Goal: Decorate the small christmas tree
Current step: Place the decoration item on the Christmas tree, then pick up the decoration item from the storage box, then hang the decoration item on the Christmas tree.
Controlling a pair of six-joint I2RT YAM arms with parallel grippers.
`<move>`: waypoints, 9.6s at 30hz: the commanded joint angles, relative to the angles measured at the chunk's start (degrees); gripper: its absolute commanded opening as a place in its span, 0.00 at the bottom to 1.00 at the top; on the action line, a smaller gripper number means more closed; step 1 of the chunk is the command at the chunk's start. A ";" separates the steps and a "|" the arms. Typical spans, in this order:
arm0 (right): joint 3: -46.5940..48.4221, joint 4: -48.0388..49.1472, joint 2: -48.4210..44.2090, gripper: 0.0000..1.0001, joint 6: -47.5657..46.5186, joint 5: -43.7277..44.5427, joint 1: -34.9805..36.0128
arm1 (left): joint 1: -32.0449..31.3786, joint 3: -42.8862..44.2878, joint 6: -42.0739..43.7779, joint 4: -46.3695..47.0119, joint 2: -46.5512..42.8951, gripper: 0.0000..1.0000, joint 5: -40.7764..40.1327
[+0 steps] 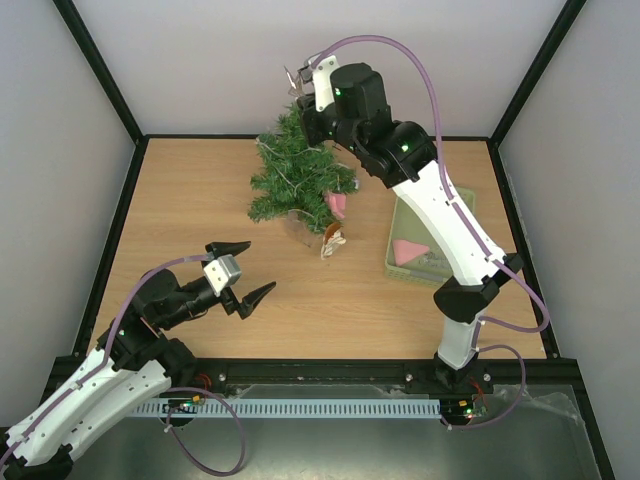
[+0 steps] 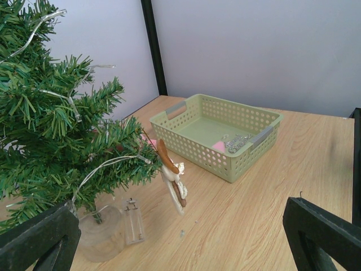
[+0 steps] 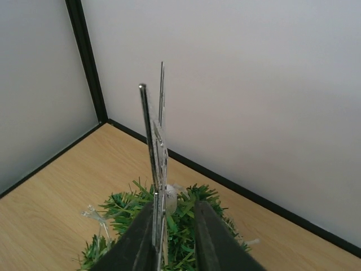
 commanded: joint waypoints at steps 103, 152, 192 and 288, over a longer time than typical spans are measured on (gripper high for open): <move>-81.74 38.55 -2.98 0.47 33.28 -5.94 -36.60 | 35.28 0.08 -29.49 -0.55 18.26 0.99 16.29; -77.35 24.07 -9.52 0.02 15.61 -4.43 -36.35 | 35.30 -0.83 -28.60 0.57 19.79 0.99 17.45; -72.99 55.35 -35.07 0.02 26.45 -76.89 -25.47 | 28.56 -1.21 -25.74 4.30 12.26 0.99 23.96; -64.55 31.51 -13.68 0.06 24.03 -81.06 -28.48 | 27.86 0.19 -22.42 -0.59 8.10 0.99 17.27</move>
